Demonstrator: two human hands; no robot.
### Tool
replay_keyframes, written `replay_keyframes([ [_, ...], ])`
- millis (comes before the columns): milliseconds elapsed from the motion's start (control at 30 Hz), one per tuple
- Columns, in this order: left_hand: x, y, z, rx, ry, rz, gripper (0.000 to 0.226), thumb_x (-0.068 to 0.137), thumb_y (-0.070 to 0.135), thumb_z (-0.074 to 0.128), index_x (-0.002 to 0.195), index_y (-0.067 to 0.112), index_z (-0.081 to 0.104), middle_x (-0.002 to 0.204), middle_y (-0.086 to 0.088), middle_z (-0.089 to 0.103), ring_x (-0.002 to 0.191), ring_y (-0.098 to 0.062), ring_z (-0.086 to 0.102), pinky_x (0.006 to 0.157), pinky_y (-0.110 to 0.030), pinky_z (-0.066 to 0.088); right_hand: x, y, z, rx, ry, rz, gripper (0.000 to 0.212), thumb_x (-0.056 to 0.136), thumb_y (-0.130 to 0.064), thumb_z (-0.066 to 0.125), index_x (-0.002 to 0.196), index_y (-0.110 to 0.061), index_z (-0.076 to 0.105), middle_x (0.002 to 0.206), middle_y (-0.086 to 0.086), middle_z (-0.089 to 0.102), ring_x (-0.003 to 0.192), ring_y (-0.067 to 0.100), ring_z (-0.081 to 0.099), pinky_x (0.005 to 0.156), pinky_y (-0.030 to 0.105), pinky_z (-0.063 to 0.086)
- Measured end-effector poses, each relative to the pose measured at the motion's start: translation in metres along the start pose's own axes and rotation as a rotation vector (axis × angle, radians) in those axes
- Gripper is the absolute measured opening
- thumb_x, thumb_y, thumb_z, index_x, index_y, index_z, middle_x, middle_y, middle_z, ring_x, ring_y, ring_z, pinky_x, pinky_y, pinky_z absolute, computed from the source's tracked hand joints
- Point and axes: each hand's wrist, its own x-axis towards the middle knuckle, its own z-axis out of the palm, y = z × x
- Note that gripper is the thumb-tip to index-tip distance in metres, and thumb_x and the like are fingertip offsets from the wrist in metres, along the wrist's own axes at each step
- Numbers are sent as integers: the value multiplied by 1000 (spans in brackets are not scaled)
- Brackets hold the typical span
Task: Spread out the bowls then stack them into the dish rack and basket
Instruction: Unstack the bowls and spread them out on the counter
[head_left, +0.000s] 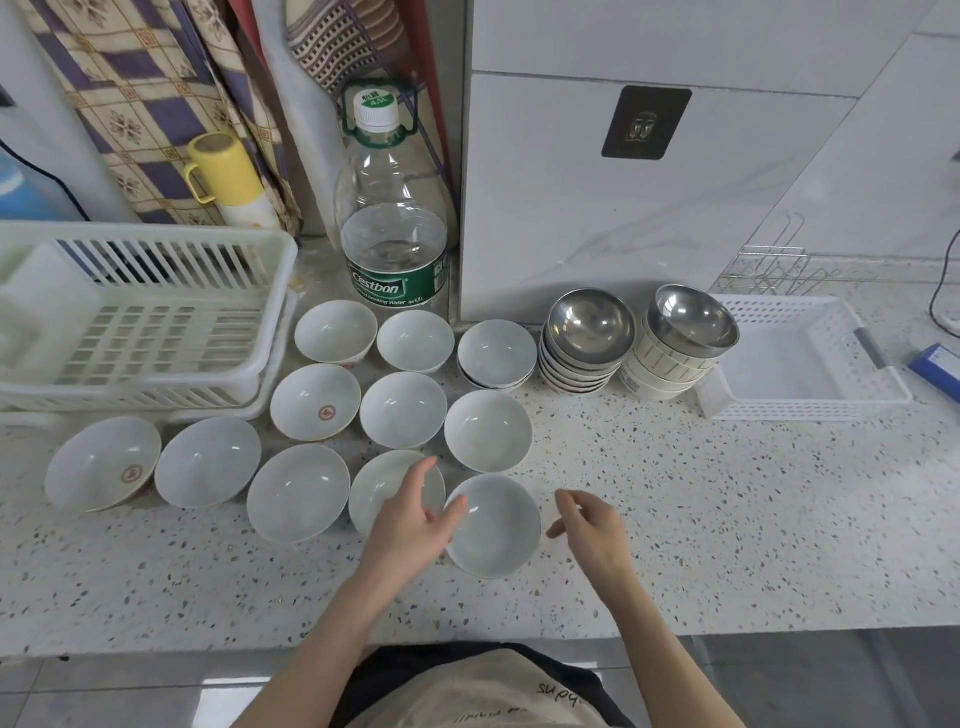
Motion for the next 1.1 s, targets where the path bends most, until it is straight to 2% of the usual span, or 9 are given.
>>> replay_keyframes([
  [133, 46, 29, -8, -20, 84, 49, 48, 91, 44, 60, 135, 26, 50, 59, 13, 69, 66, 4, 63, 64, -24, 44, 23, -28, -22, 38, 187, -54, 24, 97, -35, 52, 104, -18, 68, 64, -2, 70, 41, 4, 43, 44, 25, 39],
  [200, 73, 46, -12, 19, 111, 61, 46, 93, 41, 58, 134, 21, 52, 61, 9, 70, 74, -4, 65, 72, -31, 48, 36, -44, -33, 74, 262, -64, 29, 97, -36, 51, 111, -16, 67, 66, -2, 70, 40, 1, 45, 43, 23, 38],
  [300, 111, 69, -17, 131, 117, 65, 51, 94, 43, 54, 137, 15, 50, 93, -4, 74, 98, -25, 66, 90, -41, 50, 54, -66, -47, 125, 340, -84, 38, 95, -39, 51, 119, -14, 65, 67, -4, 70, 59, 4, 59, 52, 23, 40],
  [400, 145, 90, -17, 279, 121, 44, 49, 96, 42, 53, 130, 7, 53, 118, -13, 67, 111, -34, 61, 91, -42, 48, 73, -84, -59, 171, 376, -80, 46, 92, -41, 52, 129, -15, 59, 69, -5, 71, 70, 3, 62, 57, 23, 40],
  [533, 175, 106, -14, 466, 108, 25, 40, 97, 39, 52, 109, 1, 57, 110, -19, 68, 102, -37, 62, 80, -40, 47, 92, -100, -66, 177, 368, -64, 57, 91, -44, 53, 140, -17, 49, 72, -7, 71, 73, 0, 60, 60, 24, 40],
  [667, 188, 106, -9, 570, 78, -2, 44, 96, 38, 55, 122, 4, 47, 118, -18, 64, 111, -38, 59, 83, -42, 47, 104, -107, -63, 159, 357, -55, 58, 92, -42, 52, 144, -17, 44, 67, -7, 71, 57, -6, 58, 54, 16, 36],
  [867, 192, 98, -8, 482, 11, -30, 59, 90, 24, 59, 144, 15, 36, 122, -14, 66, 112, -37, 61, 90, -44, 50, 113, -110, -55, 125, 337, -50, 57, 91, -37, 54, 144, -19, 44, 61, -7, 69, 52, -5, 58, 53, 20, 42],
  [1000, 193, 100, -8, 403, -11, -32, 56, 85, 14, 54, 140, 19, 39, 108, -13, 71, 98, -34, 68, 90, -45, 52, 115, -109, -52, 132, 325, -52, 59, 91, -31, 54, 147, -20, 37, 68, 1, 71, 52, -3, 56, 52, 22, 43],
  [1100, 194, 101, -9, 321, -1, -10, 54, 84, 9, 54, 136, 20, 45, 111, -11, 70, 94, -34, 68, 88, -44, 54, 117, -109, -50, 115, 331, -59, 62, 91, -29, 55, 149, -21, 34, 71, 3, 71, 51, -4, 56, 50, 19, 40],
])
